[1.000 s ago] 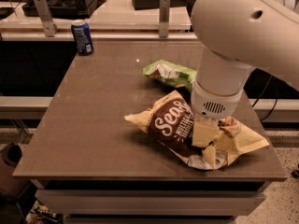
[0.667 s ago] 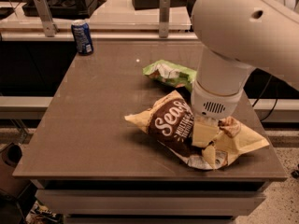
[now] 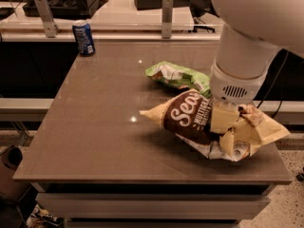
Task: Move brown chip bag near pepsi can
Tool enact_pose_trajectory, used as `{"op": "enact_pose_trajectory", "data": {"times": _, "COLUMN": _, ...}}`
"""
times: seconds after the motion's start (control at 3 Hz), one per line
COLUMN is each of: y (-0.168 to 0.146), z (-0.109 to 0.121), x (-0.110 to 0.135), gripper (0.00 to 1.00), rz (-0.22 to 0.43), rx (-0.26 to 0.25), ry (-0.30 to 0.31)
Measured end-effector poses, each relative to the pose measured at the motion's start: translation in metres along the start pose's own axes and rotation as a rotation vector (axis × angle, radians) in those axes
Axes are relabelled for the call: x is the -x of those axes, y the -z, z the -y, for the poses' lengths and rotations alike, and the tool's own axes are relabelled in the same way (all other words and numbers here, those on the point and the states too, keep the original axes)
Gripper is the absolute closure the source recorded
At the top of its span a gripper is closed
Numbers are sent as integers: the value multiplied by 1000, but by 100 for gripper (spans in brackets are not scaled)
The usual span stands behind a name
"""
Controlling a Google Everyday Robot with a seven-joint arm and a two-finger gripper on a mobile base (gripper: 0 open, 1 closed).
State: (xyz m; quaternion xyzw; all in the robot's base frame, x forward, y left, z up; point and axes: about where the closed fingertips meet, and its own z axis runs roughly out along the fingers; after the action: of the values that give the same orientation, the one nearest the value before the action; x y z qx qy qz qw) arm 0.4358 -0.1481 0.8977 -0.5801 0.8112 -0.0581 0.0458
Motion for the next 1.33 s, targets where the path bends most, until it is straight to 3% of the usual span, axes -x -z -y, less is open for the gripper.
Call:
{"op": "enact_pose_trajectory", "data": {"times": 0.67, "y": 38, "z": 42, "x": -28, "gripper": 100, "rz": 67, "rx": -129, "ry": -51}}
{"op": "enact_pose_trajectory", "data": {"times": 1.33, "y": 78, "z": 103, "x": -36, "gripper": 100, "rz": 193, "rx": -252, "ry": -66}}
